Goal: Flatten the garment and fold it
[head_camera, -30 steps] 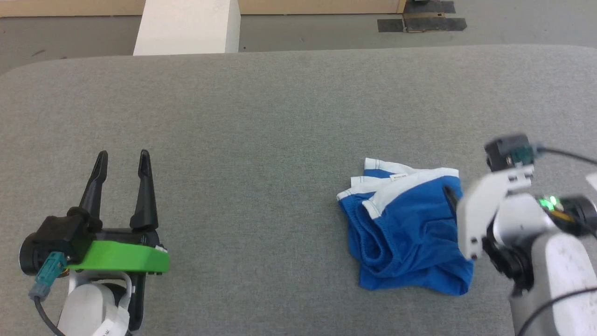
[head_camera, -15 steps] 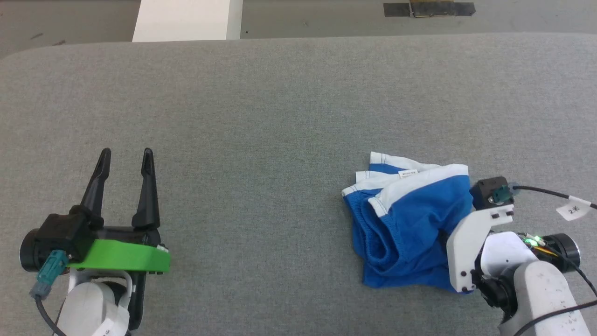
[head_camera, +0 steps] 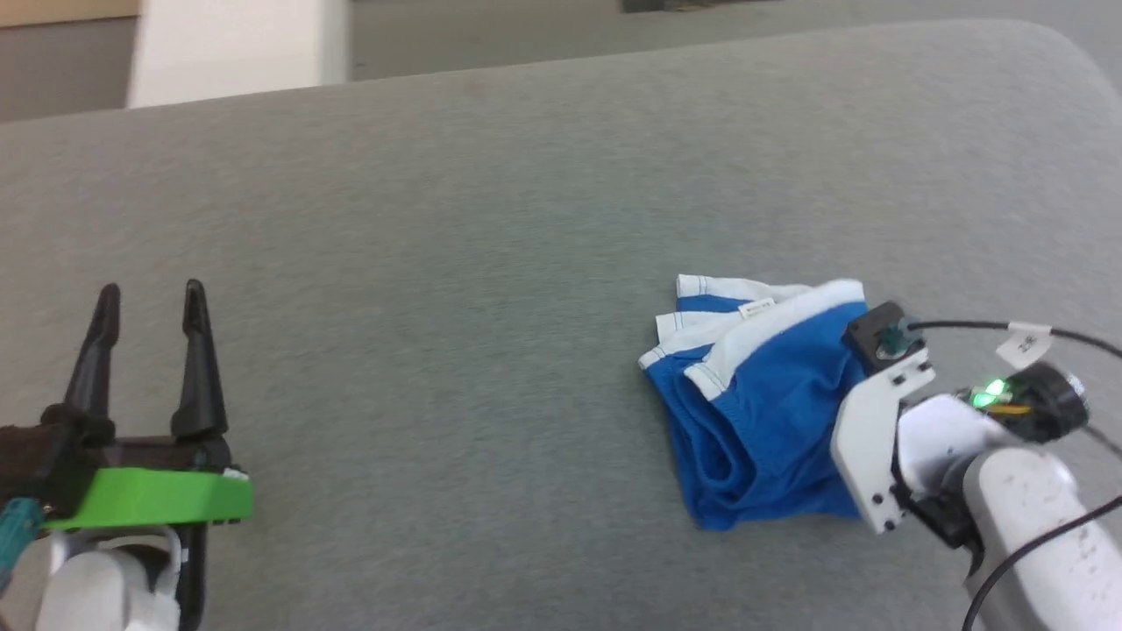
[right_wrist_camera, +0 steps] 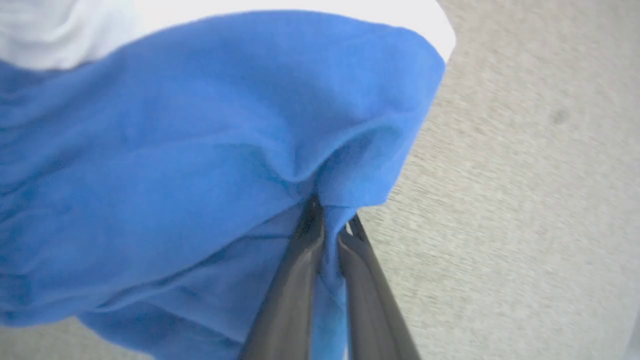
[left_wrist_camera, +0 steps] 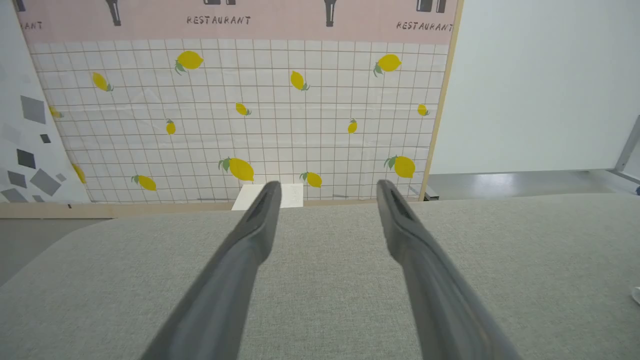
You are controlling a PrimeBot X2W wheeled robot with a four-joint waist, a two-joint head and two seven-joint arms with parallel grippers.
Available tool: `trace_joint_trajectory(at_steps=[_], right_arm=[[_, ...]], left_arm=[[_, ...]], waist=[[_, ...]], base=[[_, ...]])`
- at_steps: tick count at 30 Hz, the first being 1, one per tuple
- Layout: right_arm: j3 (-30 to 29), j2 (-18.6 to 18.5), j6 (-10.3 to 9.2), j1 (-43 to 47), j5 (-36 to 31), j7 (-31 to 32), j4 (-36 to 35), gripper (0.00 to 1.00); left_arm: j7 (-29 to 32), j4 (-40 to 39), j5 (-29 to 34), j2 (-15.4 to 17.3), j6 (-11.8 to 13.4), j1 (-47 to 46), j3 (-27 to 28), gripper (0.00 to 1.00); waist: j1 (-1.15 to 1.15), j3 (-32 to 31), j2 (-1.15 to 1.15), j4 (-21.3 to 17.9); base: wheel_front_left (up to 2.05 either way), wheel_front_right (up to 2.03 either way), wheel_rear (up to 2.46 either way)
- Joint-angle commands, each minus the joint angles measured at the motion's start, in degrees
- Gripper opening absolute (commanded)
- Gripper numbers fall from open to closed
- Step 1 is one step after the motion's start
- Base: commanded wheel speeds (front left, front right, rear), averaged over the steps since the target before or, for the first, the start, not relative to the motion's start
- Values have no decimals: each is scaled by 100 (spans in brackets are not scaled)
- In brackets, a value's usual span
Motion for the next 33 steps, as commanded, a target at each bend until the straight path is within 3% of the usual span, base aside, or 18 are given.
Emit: trace_joint_trajectory(at_steps=[1, 7, 15, 25, 33], right_arm=[[119, -170, -11, -198, 72, 0, -25, 0], [493, -684, -11, -750, 279, -270, 170, 0], [442, -983, -11, -1370, 151, -676, 686, 0], [-544, -877, -11, -1868, -434, -1117, 1100, 0], [-1383, -628, -11, -2069, -959, -1173, 1076, 0]], left_arm=[[-21, -91, 3, 69, -41, 67, 40, 100], [-21, -366, 28, 255, -41, 137, 188, 100], [-21, -663, -6, 685, -41, 231, 500, 100], [44, -1184, -130, 1196, -38, 485, 996, 100], [180, -1477, -235, 1365, -27, 698, 1266, 100]], waist=[[0, 275, 0, -944], [0, 584, 0, -1633], [0, 1196, 0, -2000], [0, 1996, 0, -2052], [0, 2253, 0, -2013]], base=[[0, 0, 0], [0, 0, 0], [0, 0, 0], [0, 0, 0], [0, 0, 0]])
